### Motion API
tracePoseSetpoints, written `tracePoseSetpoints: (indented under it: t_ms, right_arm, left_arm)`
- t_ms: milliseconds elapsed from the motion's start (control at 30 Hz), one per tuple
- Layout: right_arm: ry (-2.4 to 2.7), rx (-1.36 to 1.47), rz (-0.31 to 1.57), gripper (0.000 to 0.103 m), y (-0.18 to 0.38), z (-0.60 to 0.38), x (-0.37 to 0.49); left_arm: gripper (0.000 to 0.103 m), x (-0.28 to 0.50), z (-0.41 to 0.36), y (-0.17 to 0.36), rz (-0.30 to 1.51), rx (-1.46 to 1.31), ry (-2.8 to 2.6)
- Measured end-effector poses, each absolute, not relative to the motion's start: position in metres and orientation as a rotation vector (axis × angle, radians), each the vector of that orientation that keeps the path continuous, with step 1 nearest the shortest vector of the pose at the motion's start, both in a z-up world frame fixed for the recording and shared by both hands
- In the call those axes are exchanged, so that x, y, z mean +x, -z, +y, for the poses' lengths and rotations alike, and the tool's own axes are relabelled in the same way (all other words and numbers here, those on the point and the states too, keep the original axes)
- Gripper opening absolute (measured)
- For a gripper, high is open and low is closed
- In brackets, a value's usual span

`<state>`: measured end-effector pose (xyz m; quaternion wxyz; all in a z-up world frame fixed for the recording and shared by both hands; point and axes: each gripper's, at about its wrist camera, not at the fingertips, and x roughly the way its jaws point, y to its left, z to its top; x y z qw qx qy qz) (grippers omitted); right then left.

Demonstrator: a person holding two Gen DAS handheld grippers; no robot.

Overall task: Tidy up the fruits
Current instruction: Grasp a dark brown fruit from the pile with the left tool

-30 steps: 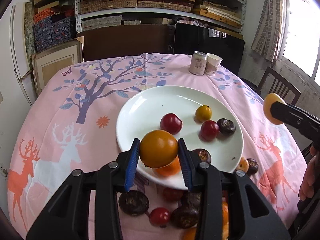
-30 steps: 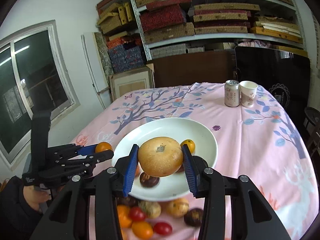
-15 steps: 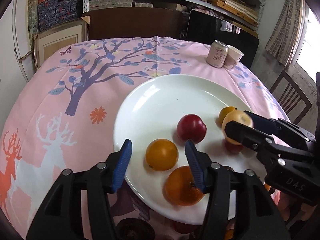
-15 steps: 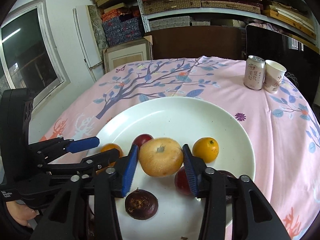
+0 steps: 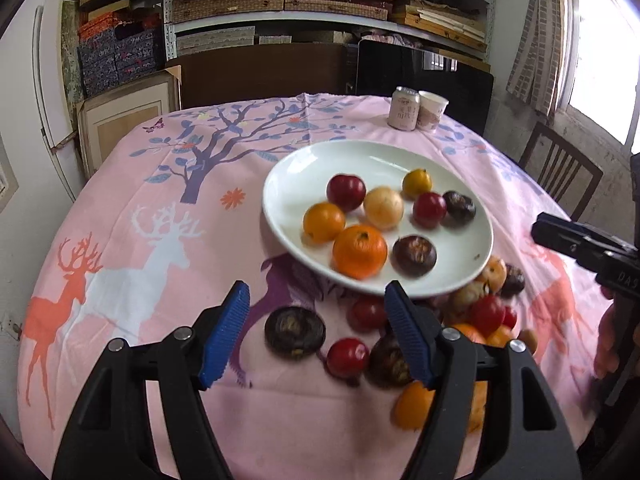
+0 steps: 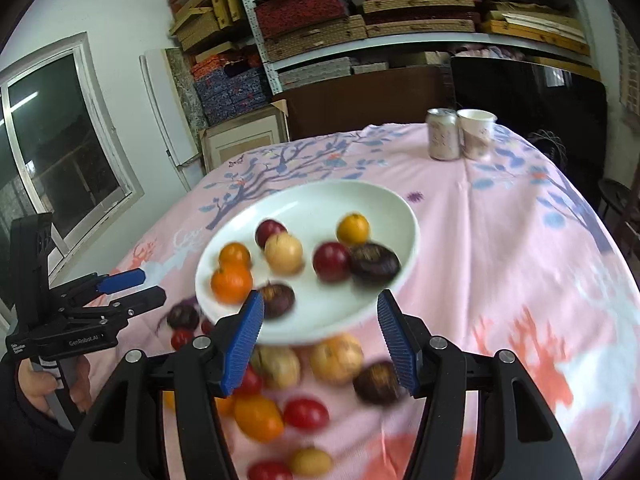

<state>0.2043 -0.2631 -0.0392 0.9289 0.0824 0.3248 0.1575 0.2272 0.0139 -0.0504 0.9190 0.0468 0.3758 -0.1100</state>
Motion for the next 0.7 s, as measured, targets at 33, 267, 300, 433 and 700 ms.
tracePoseSetpoints:
  t_ms: [33,267,300,433,700]
  right_arm:
    - [-0.309,0.166,0.663,0.06,0.044,-0.267,0.193]
    - [-0.289,0.194,0.684,0.06,0.074,-0.282,0.151]
    - [-0.288,0.207,0.687,0.06,0.077,-0.285,0.15]
    - [-0.303,0.228,0.685,0.06,0.08,-0.287,0.149]
    - [-0.325,0.253,0.698,0.06,0.082,-0.29,0.152]
  left_arm:
    - [0.068,0.222,0.016,0.056,0.78,0.112,0.213]
    - [0.068,0.225,0.033,0.08,0.83,0.122,0.117]
    - [0.064,0.227,0.034,0.081,0.837,0.118,0.117]
    - [0.06,0.239,0.035,0.087,0.864,0.102,0.138]
    - [0.054,0.251,0.031,0.091,0.901,0.101,0.248]
